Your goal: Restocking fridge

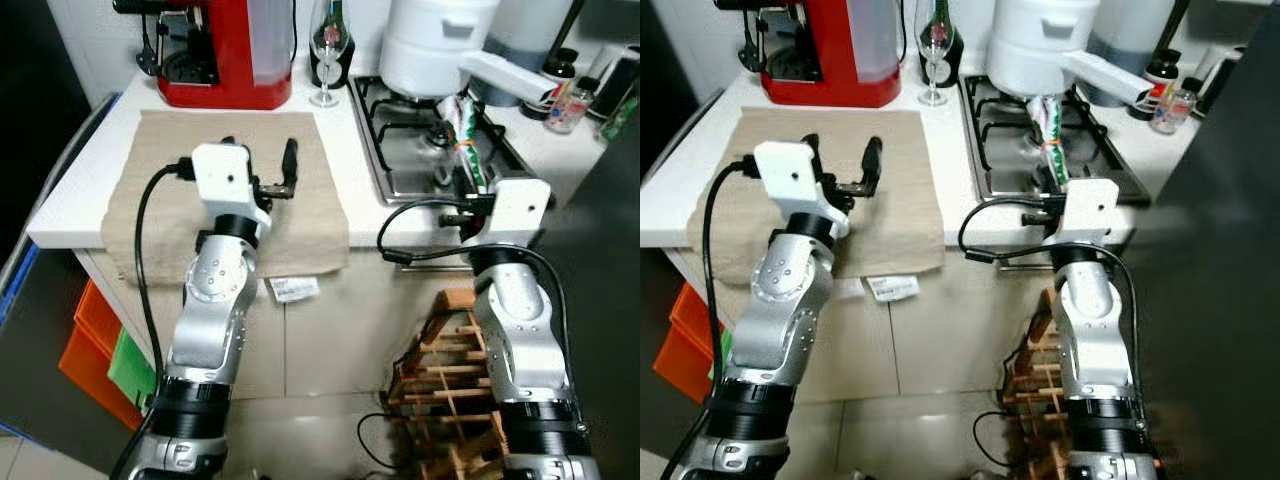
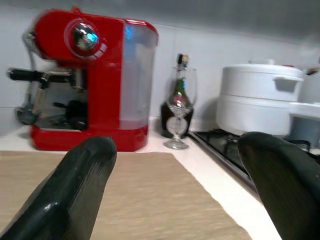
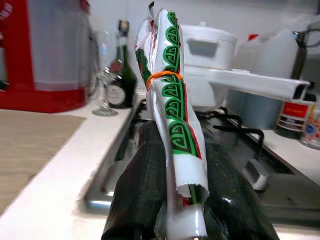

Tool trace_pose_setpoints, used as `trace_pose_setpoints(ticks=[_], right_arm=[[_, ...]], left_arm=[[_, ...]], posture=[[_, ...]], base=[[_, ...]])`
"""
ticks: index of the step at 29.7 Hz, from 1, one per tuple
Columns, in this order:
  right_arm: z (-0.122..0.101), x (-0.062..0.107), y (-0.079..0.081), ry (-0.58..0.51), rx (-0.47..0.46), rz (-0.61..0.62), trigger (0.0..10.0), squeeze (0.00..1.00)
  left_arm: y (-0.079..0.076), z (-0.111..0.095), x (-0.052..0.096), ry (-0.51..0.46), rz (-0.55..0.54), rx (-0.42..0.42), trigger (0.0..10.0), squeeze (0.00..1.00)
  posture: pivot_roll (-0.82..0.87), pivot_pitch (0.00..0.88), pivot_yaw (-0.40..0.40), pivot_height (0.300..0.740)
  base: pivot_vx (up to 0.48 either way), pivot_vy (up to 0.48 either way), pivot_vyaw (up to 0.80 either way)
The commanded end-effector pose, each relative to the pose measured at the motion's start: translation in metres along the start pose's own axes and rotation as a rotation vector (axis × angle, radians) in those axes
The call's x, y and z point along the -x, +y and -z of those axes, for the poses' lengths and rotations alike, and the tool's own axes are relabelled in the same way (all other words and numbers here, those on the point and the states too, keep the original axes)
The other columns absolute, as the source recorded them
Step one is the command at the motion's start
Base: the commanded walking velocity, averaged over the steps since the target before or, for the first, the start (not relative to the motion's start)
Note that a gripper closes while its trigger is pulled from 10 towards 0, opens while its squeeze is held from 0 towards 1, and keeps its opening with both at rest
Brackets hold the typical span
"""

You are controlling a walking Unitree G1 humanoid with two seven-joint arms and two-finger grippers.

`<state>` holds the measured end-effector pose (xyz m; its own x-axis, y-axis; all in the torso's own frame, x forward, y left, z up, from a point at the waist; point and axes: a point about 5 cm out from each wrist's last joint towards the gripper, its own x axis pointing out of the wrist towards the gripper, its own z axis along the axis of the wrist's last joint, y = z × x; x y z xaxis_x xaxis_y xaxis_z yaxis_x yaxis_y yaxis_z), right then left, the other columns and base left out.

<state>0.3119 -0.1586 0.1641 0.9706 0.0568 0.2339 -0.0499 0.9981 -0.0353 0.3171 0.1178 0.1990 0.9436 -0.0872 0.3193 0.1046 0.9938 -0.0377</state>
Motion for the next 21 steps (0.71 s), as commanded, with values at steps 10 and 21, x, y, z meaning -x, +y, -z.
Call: trace_pose_setpoints(ticks=[10,21], right_arm=[[-0.0001,-0.0022,-0.0006,0.005,-0.008,-0.007,0.0,0.00],[0.0019,-0.0019,-0.0013,0.015,-0.009,-0.008,0.0,0.00]], left_arm=[[-0.0037,-0.0013,-0.0024,-0.002,-0.013,-0.027,10.0,0.00],[-0.0047,-0.0007,-0.0029,-0.001,-0.018,-0.035,10.0,0.00]], posture=[[-0.07,0.000,-0.028,0.740],[-0.07,0.000,-0.027,0.740]], base=[[-0.054,0.000,0.00],[-0.313,0.000,0.00]])
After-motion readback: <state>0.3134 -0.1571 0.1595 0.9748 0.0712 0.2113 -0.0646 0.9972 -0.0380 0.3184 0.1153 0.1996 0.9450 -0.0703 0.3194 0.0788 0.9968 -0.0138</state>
